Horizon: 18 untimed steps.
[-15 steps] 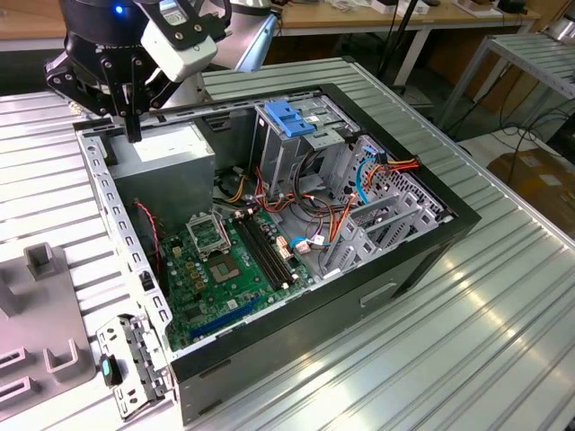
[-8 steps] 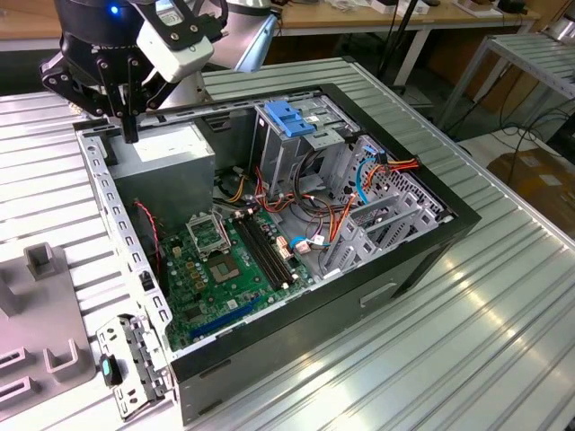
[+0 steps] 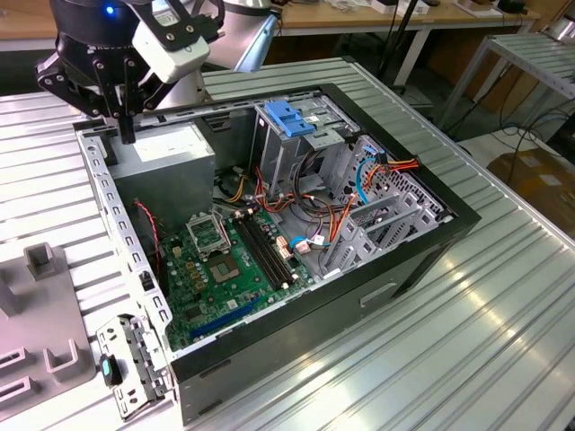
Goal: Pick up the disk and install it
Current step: 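Reach for the disk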
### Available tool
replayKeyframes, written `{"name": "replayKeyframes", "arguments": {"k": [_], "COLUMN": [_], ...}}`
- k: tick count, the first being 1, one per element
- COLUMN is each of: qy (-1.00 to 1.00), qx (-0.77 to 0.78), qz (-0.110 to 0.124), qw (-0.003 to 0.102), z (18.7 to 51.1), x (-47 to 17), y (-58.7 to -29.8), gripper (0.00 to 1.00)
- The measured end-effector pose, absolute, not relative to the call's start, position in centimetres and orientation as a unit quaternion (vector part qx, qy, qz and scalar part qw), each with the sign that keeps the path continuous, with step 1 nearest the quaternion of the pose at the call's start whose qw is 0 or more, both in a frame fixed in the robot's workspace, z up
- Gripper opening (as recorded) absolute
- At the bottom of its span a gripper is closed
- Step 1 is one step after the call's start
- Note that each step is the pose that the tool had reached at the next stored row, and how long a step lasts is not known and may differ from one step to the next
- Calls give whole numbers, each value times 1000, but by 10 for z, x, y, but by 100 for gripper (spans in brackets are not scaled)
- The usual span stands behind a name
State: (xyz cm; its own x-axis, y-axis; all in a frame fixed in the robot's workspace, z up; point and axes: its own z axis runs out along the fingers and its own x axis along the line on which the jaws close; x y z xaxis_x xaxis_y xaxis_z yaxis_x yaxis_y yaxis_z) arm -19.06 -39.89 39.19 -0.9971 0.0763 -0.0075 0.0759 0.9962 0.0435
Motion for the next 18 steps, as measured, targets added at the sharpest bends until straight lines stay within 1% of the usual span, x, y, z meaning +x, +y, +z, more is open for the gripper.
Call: {"name": "replayKeyframes", "arguments": {"k": [18], "qy": [999], "qx": [38], "qz": [22], "qw": [3], "z": [392], "x": [-199], "y": [-399], "gripper": [11]}}
